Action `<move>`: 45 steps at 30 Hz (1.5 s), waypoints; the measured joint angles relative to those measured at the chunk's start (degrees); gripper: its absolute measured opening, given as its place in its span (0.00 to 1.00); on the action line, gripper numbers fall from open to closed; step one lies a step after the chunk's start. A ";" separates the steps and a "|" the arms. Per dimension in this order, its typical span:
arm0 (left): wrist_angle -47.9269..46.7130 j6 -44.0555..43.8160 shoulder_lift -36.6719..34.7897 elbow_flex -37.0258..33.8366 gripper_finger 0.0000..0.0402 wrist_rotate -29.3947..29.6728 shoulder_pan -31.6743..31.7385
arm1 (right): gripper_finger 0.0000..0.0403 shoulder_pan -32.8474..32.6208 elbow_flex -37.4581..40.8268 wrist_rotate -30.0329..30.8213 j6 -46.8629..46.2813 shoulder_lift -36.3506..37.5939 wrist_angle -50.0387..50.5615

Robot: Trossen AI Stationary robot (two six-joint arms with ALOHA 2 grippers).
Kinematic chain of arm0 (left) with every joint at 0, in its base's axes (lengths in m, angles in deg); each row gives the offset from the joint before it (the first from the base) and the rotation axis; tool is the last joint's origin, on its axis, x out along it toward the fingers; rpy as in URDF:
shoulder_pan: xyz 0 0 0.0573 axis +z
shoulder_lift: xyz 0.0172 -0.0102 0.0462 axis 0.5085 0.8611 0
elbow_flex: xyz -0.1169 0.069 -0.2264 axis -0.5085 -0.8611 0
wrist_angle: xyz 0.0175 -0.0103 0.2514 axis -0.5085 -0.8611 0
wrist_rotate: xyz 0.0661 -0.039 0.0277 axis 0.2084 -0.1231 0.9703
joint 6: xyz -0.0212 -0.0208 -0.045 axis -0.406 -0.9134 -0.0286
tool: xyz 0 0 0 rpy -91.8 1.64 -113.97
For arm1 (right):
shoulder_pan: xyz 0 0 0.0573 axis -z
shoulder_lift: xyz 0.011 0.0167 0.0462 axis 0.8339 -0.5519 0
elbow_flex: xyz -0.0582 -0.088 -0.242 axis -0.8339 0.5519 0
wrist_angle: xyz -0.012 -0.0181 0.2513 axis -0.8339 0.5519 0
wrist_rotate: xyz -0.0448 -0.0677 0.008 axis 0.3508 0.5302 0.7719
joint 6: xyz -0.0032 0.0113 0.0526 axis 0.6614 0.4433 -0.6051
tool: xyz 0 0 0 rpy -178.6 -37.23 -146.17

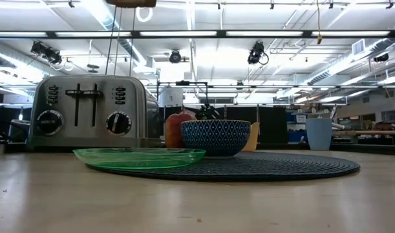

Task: Arrange a breakfast setting
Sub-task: Put the brown toasted bread from the toaster on the green plate

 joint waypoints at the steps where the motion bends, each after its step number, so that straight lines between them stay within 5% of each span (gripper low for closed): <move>1: 2.64 -0.55 0.06 -1.80 0.04 1.88 -2.21 | 0.98 -0.43 0.00 0.34 0.00 0.00 -1.02; 5: 12.29 -0.04 0.56 -8.87 0.04 7.84 -10.00 | 0.98 -2.01 0.00 0.50 -2.00 0.00 -3.83; 12: 29.23 12.50 5.99 -17.76 0.04 9.84 -17.35 | 0.98 -7.69 -0.02 1.00 -8.41 0.02 -5.78; 36: 27.79 29.59 27.69 -18.33 0.04 25.96 -15.97 | 0.98 -7.82 -0.02 4.17 -4.01 0.05 0.47; 45: 27.92 31.23 33.99 -18.33 0.05 24.86 -16.01 | 0.98 -7.85 -0.02 4.14 -3.89 0.07 0.97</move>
